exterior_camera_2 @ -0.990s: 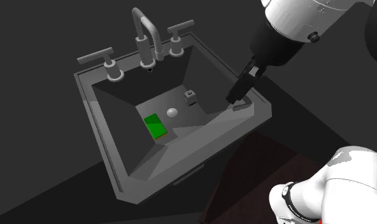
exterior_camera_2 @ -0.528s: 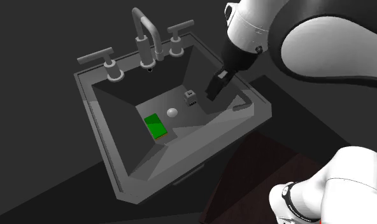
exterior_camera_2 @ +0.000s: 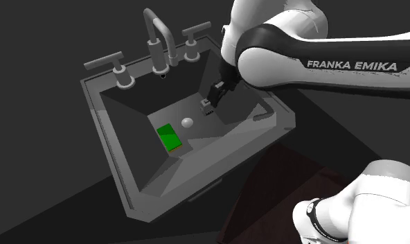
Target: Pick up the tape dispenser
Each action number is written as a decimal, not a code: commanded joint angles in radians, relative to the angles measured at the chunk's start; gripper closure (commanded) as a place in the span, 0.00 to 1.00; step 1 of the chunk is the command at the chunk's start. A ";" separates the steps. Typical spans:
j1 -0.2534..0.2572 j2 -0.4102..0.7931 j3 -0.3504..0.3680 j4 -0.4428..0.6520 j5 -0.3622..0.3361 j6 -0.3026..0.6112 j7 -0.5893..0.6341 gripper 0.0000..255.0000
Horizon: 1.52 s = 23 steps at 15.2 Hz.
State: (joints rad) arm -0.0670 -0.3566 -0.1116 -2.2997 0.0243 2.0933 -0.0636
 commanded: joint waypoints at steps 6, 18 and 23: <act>-0.016 0.239 -0.033 0.072 0.012 0.134 -0.019 0.00; -0.067 0.684 -0.065 0.328 0.079 0.262 -0.064 0.00; -0.100 0.867 -0.065 0.476 0.103 0.272 -0.073 0.00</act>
State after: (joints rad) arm -0.1597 0.4631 -0.1777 -1.8649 0.1212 2.3646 -0.1349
